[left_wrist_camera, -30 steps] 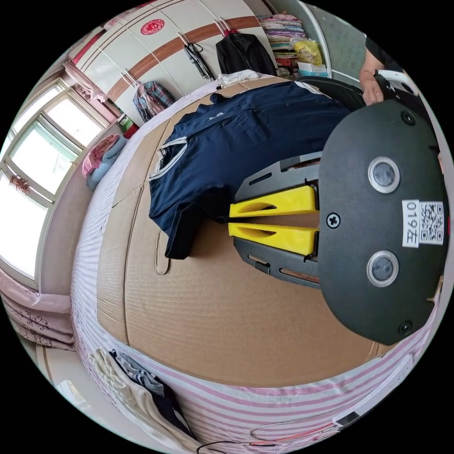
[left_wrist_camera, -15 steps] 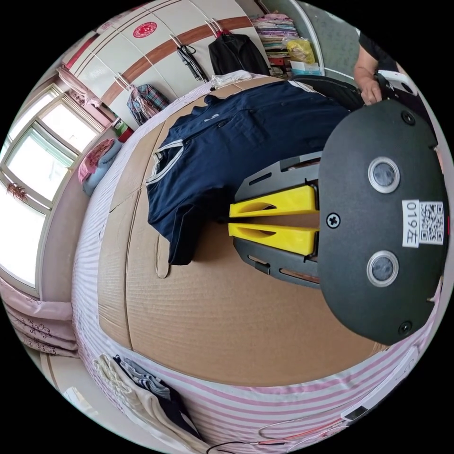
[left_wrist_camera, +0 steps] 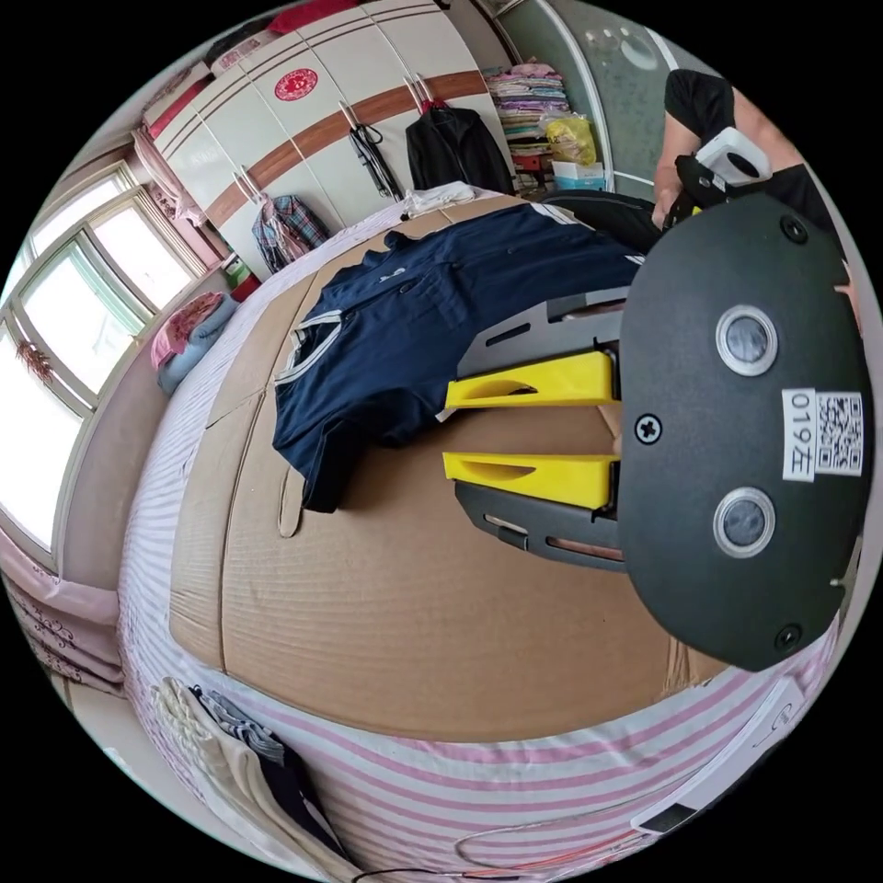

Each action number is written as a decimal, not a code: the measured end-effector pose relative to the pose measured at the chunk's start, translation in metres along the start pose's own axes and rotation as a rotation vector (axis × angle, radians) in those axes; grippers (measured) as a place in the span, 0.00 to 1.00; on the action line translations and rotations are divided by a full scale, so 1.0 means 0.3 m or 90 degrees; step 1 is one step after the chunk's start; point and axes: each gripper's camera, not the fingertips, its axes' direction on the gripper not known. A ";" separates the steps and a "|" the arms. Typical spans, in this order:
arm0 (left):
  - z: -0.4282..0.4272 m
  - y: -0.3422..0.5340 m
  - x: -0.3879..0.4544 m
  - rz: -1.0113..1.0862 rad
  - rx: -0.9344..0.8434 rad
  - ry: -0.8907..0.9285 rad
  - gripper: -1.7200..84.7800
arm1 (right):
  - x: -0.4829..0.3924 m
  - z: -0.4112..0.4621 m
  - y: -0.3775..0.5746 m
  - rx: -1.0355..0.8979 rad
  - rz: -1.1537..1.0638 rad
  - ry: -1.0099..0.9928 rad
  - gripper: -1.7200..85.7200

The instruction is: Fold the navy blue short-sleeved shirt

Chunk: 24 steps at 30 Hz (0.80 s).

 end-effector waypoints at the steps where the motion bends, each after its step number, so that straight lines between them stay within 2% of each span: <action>1: 0.007 0.000 0.005 0.004 -0.007 0.004 0.09 | 0.018 0.020 0.005 -0.005 0.002 0.005 0.08; 11: 0.090 -0.028 0.064 -0.002 -0.022 -0.009 0.05 | 0.148 0.128 0.048 -0.020 -0.008 -0.019 0.02; 16: 0.061 -0.013 0.069 0.005 0.020 -0.006 0.04 | 0.181 0.138 0.075 -0.008 -0.027 0.003 0.01; 21: 0.089 -0.013 0.183 0.066 -0.018 -0.132 0.04 | 0.138 0.185 0.092 -0.020 -0.076 0.069 0.01; 24: 0.092 -0.006 0.231 0.081 -0.027 -0.169 0.04 | 0.104 0.201 0.111 -0.015 -0.097 0.120 0.01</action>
